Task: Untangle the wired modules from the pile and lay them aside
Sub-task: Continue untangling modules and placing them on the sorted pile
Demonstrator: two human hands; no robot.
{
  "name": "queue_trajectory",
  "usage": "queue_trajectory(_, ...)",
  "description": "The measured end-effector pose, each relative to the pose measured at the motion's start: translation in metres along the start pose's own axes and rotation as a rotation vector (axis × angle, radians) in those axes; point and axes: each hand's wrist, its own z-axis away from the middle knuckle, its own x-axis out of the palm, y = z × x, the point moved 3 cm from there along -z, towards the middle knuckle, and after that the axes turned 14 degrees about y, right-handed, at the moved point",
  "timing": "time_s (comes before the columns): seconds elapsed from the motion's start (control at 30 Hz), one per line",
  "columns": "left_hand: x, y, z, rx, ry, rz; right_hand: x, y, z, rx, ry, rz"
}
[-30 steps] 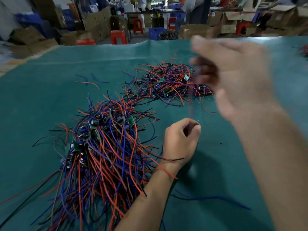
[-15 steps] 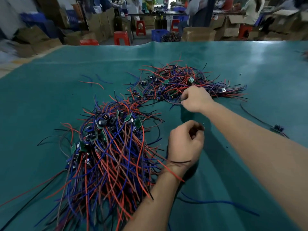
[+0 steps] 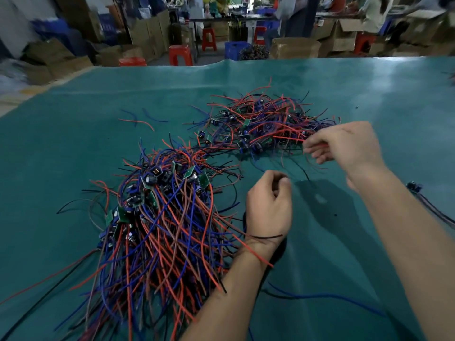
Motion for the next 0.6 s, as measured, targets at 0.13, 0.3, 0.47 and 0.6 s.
queue_trajectory(0.13, 0.000, -0.003, 0.000, -0.040, -0.005, 0.016, -0.026, 0.001, 0.033, 0.072, -0.093, -0.220)
queue_trajectory(0.3, 0.002, -0.004, 0.002, -0.138, -0.028, 0.065, -0.033, 0.014, 0.067, 0.223, -0.355, -0.281)
queue_trajectory(0.47, 0.002, -0.003, 0.002, -0.103, -0.073, 0.063, -0.029, 0.013, 0.075, 0.209, -0.697, -0.322)
queue_trajectory(0.6, 0.001, -0.002, 0.002, -0.099, -0.068, 0.054, -0.018, 0.016, 0.088, 0.197, -1.004, -0.249)
